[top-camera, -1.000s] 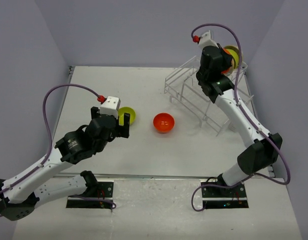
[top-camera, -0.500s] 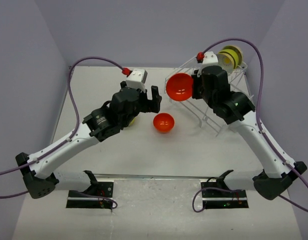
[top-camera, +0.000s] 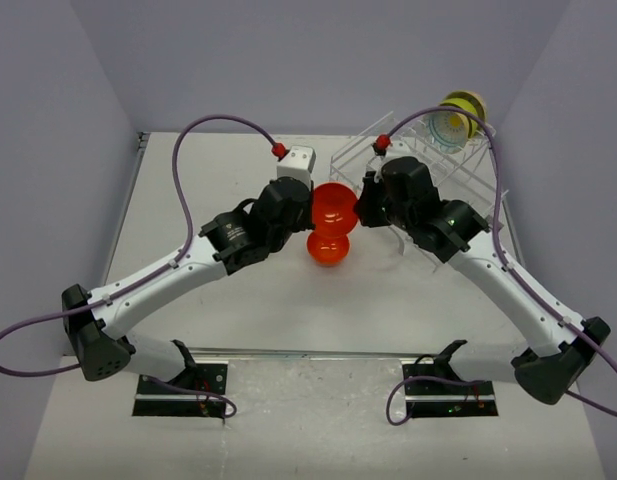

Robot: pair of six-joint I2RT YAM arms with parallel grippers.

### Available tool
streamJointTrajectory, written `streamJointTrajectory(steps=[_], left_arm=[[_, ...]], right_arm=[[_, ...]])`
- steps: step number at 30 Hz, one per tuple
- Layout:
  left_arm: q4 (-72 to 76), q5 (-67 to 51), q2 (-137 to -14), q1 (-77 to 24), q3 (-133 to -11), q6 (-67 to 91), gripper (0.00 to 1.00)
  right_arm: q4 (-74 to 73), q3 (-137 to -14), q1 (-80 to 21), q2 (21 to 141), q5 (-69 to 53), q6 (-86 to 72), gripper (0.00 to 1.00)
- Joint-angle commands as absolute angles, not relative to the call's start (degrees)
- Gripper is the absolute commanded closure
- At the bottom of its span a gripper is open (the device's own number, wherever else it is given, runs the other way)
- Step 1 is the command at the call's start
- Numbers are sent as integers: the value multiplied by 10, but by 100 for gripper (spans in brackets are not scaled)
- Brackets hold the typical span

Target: Unload the bowls from the dish rack

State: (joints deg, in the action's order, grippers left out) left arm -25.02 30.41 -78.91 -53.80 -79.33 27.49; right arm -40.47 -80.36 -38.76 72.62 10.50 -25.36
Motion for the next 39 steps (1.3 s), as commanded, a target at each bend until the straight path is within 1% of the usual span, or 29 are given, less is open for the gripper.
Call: streamJointTrajectory(steps=[1, 5, 6, 7, 8, 10, 12, 13, 16, 19, 23, 28, 32, 39], left_arm=[[-231, 339, -802, -535, -818, 284, 100], [-224, 338, -819, -535, -803, 287, 100], [-215, 335, -823, -535, -791, 287, 100], [-211, 334, -825, -534, -785, 288, 100], [-209, 332, -833, -533, -781, 291, 100], [-206, 323, -845, -523, -768, 298, 100], [-202, 309, -862, -514, -755, 303, 100], [-200, 303, -869, -506, -749, 308, 100], [-181, 267, -907, -486, -724, 312, 100], [-177, 221, -944, -459, -721, 320, 100], [-158, 160, -983, -439, -715, 328, 100], [-138, 139, -994, -433, -701, 344, 100], [-116, 97, -1001, -422, -688, 351, 100], [-123, 87, -1012, -415, -696, 353, 100]], right_arm=[[-360, -787, -391, 685, 78, -286, 100], [-338, -754, -390, 668, 66, -294, 100], [-338, -750, -391, 660, 66, -294, 92], [-340, -742, -390, 655, 71, -292, 76], [-346, -738, -390, 650, 84, -290, 39], [-362, -730, -386, 630, 124, -280, 38], [-373, -724, -370, 608, 149, -276, 31], [-384, -718, -361, 601, 167, -272, 30], [-399, -704, -318, 576, 171, -262, 25], [-400, -686, -288, 547, 160, -251, 25], [-400, -672, -283, 532, 145, -234, 23], [-404, -664, -280, 548, 128, -223, 21], [-403, -660, -278, 562, 115, -220, 19], [-403, -661, -270, 572, 104, -212, 18]])
